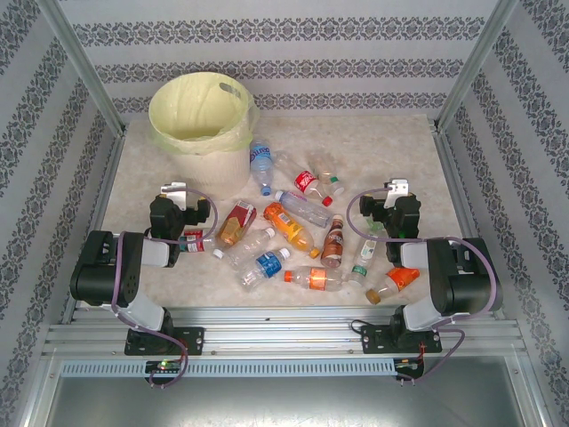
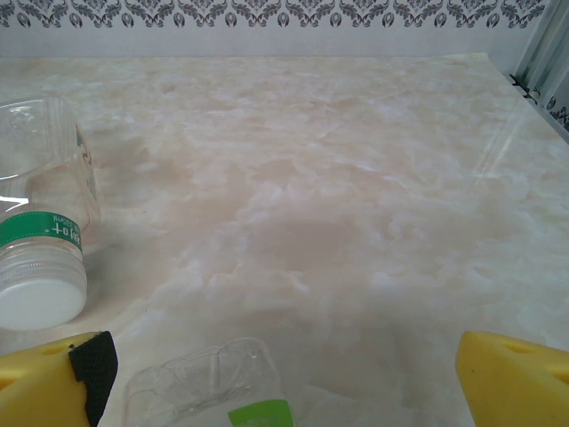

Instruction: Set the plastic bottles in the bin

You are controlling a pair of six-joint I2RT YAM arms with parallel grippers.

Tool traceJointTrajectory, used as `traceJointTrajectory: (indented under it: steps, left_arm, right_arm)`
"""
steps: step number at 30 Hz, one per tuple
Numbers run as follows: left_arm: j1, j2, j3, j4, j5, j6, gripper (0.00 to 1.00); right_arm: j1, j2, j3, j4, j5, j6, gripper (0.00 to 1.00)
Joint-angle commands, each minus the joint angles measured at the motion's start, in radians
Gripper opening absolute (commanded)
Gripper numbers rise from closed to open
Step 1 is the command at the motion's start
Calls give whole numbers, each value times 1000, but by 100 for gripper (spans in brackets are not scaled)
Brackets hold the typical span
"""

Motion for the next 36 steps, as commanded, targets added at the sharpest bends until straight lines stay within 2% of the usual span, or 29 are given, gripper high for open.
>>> traceJointTrajectory:
  steps: [1,14,17,19,21,26,30,33,36]
  left_arm:
    - [11,-4,-4,-3,11,-8,100]
    - [11,-5,-8,4,10,-9,100]
    - [11,-5,-48,84,-13,-19,100]
    - [12,-25,-75,121,-18,-19,100]
    - [9,-71,-80,88,-23,-17,100]
    - [-6,-262,-33,-157,-88,-20,100]
    - [-23,-433,23,-372,-139,-111,100]
    - [-71,-531,104,-584,-138,-171,100]
    - [-141,-597,199,-788,-141,-228,100]
  right_arm:
    - [8,0,15,14,14,0,98]
    - [7,0,14,15,9,0,98]
    - [5,-5,12,17,4,2,98]
    - [8,-27,15,-7,-8,-5,98]
    - [9,-74,28,-73,3,-7,98]
    - [19,-239,99,-346,47,23,98]
    - [63,-370,163,-551,118,88,98]
    - [100,-455,227,-745,190,182,98]
    - [111,-492,333,-1013,247,312,98]
